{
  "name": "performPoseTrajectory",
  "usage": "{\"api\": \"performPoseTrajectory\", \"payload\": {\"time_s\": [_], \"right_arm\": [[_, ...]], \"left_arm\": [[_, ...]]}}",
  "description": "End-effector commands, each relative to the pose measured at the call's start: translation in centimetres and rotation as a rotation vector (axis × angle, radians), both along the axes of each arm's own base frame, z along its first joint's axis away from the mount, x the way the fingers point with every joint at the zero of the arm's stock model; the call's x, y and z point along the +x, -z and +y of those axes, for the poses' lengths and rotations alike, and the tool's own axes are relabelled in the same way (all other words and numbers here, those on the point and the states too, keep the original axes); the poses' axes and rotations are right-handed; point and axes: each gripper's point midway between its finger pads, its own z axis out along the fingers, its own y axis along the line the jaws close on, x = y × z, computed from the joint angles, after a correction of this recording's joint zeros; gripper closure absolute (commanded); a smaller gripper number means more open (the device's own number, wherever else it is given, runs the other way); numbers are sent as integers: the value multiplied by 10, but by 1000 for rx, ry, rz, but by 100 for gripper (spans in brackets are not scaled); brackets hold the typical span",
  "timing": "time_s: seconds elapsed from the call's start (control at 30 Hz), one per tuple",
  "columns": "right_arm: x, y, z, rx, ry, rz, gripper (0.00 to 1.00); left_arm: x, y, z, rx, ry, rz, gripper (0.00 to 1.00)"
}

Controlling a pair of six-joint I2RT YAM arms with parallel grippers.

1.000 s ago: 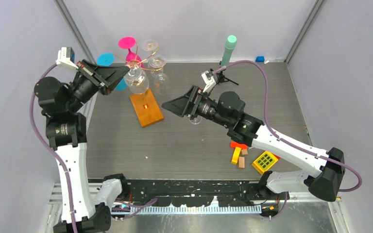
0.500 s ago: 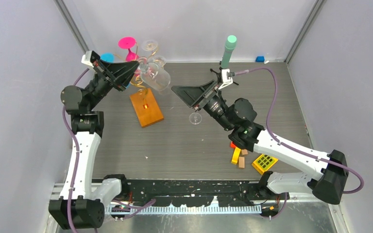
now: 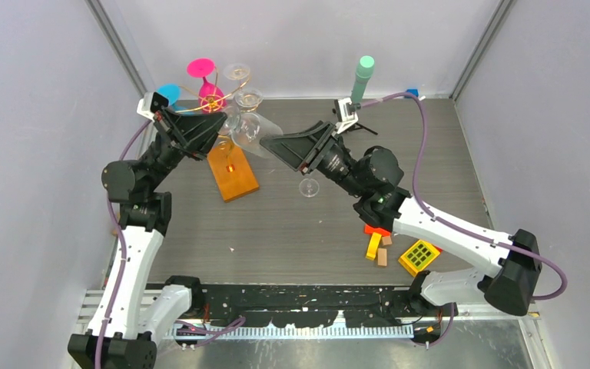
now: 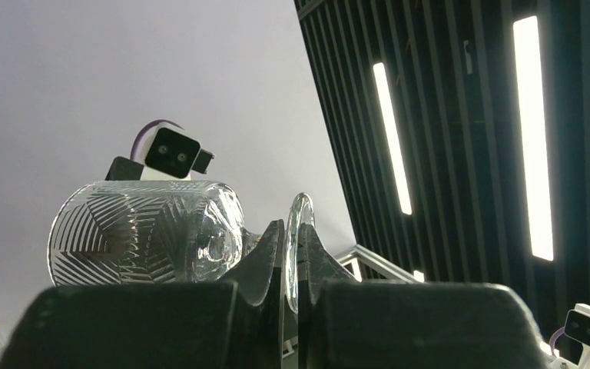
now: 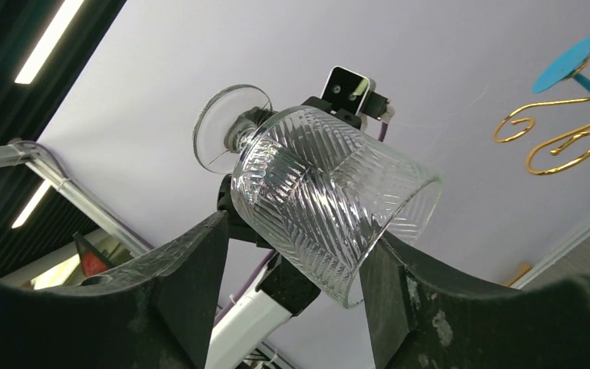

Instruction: Take the wine glass off the wine glass rack

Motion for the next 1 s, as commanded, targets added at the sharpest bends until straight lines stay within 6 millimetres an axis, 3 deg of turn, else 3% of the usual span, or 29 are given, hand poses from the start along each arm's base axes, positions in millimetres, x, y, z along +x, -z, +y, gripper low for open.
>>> {"api": "performPoseTrajectory", "payload": {"time_s": [0.0, 0.17, 0.33, 0.37, 0.5, 0.63, 0.7, 0.73, 0.77, 0.8, 0.87, 0.97], "right_arm": [[-42, -36, -9, 138, -167, -140, 40], [-57, -46, -20, 234, -243, -167, 65], [-58, -49, -28, 229, -209, -165, 95], [-57, -49, -28, 212, -191, -171, 97], [-46, -45, -32, 147, -97, -152, 100], [-40, -47, -46, 93, 4, -146, 100], [-36, -50, -57, 45, 76, -144, 100], [-32, -40, -60, -31, 117, -134, 100], [-23, -46, -69, -42, 186, -113, 100], [-16, -31, -74, -139, 240, -91, 100], [0, -20, -91, -265, 372, -54, 100], [29, 10, -128, -518, 603, 43, 100]], "left_arm": [[-15, -17, 6, -117, 47, 30, 100], [-10, -6, 1, -46, 20, 34, 99], [-14, -1, -4, 46, -23, -33, 69], [-16, -1, -5, 56, -24, -47, 64], [-36, -11, -8, 114, -47, -178, 46], [-48, -7, -17, 228, -52, -261, 27], [-49, 3, -18, 284, -73, -275, 21], [-48, 10, -18, 312, -89, -278, 18], [-47, 17, -18, 342, -106, -284, 16], [-45, 27, -18, 381, -125, -281, 13], [-44, 42, -17, 463, -166, -306, 10], [-42, 70, -11, 638, -228, -340, 7]]}}
